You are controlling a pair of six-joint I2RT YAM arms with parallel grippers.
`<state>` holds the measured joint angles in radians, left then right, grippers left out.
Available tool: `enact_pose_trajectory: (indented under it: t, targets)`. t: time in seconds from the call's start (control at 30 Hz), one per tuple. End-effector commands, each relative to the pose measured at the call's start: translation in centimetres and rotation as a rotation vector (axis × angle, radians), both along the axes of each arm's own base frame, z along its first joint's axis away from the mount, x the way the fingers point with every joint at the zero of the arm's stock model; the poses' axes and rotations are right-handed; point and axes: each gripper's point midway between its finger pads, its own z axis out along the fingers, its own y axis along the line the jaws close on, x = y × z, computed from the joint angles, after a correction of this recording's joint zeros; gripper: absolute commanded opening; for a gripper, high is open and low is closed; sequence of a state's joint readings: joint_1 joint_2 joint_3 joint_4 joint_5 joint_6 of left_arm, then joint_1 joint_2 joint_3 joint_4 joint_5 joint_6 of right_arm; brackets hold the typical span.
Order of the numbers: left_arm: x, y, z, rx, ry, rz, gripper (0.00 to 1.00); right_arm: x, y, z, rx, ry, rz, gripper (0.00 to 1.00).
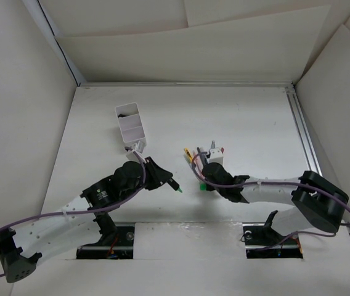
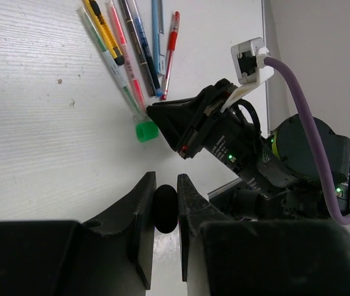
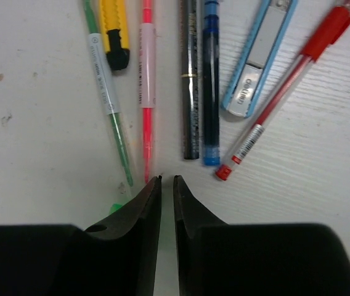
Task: Sort the stationery into containers
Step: Move the pen cap to the center of the board.
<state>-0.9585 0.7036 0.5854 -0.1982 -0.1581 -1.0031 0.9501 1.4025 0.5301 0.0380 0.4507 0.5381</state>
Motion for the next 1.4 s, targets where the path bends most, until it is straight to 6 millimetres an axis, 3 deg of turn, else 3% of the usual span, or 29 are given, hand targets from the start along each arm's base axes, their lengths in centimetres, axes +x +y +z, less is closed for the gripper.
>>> enact_pose_trajectory:
  t: [0.0, 0.17, 0.37, 0.6, 0.67, 0.73, 0.83, 0.87, 0.97, 1.03, 1.13, 1.3, 1.37]
  targets:
    - [0.4, -0.6, 2.7, -0.06, -0.057, -0.011, 0.0, 0.3, 2.0, 0.4, 0.088, -0.023, 0.054, 0.19]
    - [0.3, -0.5, 2.7, -0.051, -0.05, -0.011, 0.0, -1.4, 1.8, -0.2, 0.12, 0.01, 0.063, 0.11]
    - [0.3, -0.5, 2.7, -0.051, -0.05, -0.011, 0.0, -4.1, 1.2, 0.0, 0.144, 0.035, 0.054, 0.11]
    - [0.3, -0.6, 2.9, -0.059, -0.056, -0.011, 0.0, -6.6, 2.6, -0.4, 0.177, 0.084, 0.104, 0.12]
    - [0.3, -0.6, 2.9, -0.059, -0.056, -0.011, 0.0, -7.0, 3.2, -0.1, 0.184, 0.081, 0.127, 0.16]
    - [0.3, -0.5, 3.2, -0.066, -0.061, -0.011, 0.0, -6.3, 3.7, 2.0, 0.208, 0.036, 0.123, 0.26]
    - [0.3, -0.5, 3.2, -0.066, -0.061, -0.011, 0.0, -5.2, 2.8, 4.7, 0.171, -0.042, 0.121, 0.39]
    - [0.2, -0.4, 3.4, -0.074, -0.066, -0.01, 0.0, -5.4, 1.8, 4.7, 0.12, -0.035, 0.119, 0.5]
    - [0.1, -0.3, 3.2, -0.074, -0.066, -0.01, 0.0, -5.5, 0.9, 6.0, 0.083, -0.05, 0.137, 0.67]
    - [0.1, -0.3, 3.2, -0.074, -0.066, -0.01, 0.0, -6.7, -0.1, 5.2, 0.015, 0.014, 0.173, 0.7]
    - [0.1, -0.2, 3.5, -0.081, -0.072, -0.01, 0.0, -8.4, 0.2, 4.3, 0.015, 0.108, 0.221, 0.72]
    - [0.1, 0.1, 4.2, -0.089, -0.092, -0.005, 0.0, -8.8, 0.0, 3.8, 0.003, 0.148, 0.206, 0.76]
    - [0.2, 0.3, 4.0, -0.08, -0.089, 0.003, 0.0, -9.1, 0.7, 3.4, 0.004, 0.162, 0.246, 0.77]
